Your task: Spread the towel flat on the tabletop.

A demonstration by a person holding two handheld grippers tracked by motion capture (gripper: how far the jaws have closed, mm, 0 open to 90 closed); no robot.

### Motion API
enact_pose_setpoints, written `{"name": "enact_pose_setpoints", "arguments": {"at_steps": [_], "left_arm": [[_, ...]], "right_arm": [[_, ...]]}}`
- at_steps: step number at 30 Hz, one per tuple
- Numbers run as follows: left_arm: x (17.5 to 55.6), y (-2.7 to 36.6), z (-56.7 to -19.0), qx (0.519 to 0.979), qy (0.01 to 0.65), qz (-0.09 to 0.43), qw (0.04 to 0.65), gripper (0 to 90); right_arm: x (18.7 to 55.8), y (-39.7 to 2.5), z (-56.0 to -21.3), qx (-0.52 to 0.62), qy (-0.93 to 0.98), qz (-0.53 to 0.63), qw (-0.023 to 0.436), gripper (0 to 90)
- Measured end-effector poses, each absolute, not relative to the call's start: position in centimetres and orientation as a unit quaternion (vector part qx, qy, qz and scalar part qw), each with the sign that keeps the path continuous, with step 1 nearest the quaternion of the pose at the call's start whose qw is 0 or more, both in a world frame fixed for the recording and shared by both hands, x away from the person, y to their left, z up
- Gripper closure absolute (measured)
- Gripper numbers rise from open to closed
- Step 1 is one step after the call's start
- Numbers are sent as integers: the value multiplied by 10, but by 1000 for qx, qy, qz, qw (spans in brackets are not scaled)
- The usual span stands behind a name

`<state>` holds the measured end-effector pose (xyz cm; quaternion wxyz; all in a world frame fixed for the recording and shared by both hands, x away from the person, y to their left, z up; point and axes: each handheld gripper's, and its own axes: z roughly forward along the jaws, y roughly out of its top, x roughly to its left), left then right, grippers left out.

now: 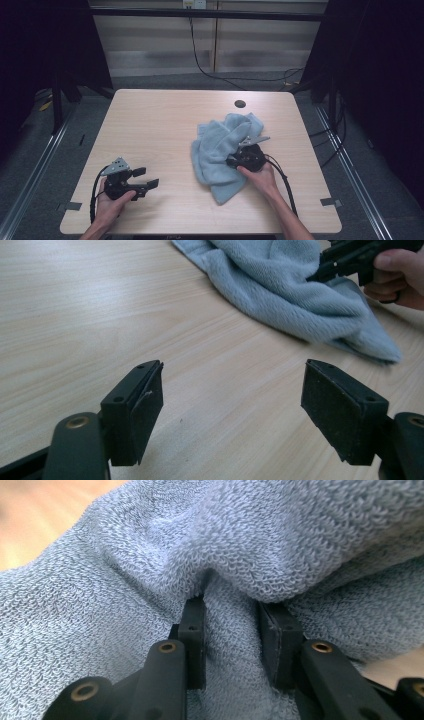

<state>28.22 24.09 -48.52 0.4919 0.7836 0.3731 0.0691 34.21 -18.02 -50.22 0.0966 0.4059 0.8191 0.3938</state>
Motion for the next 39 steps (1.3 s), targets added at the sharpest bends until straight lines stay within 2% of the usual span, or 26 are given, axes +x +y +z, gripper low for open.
{"name": "enact_pose_setpoints", "arguments": {"at_steps": [10, 13, 14, 16, 20, 22, 25, 29, 34, 39], "left_arm": [[283, 244, -485, 777, 383, 69, 495, 256], [283, 245, -484, 774, 384, 67, 499, 262], [284, 246, -483, 773, 385, 66, 500, 272], [285, 246, -482, 771, 385, 60, 504, 288], [289, 241, -473, 776, 374, 77, 503, 310], [292, 239, -467, 766, 371, 63, 522, 316], [301, 229, -462, 778, 360, 81, 509, 322], [330, 206, -468, 782, 366, 58, 501, 331], [354, 184, -480, 794, 367, 43, 483, 348], [362, 174, -495, 810, 365, 36, 457, 355]], "right_arm": [[304, -143, -503, 344, 840, 416, 43, 665], [281, -132, -500, 322, 850, 416, 32, 620], [273, -130, -497, 320, 848, 421, 12, 589], [271, -131, -494, 320, 847, 425, 4, 570], [268, -146, -478, 327, 836, 440, 19, 506], [271, -156, -470, 331, 831, 446, 35, 474], [281, -169, -453, 342, 823, 448, 67, 445], [314, -174, -441, 359, 823, 427, 106, 413], [359, -159, -428, 369, 802, 454, 116, 371], [385, -144, -437, 378, 801, 453, 105, 343]]}}
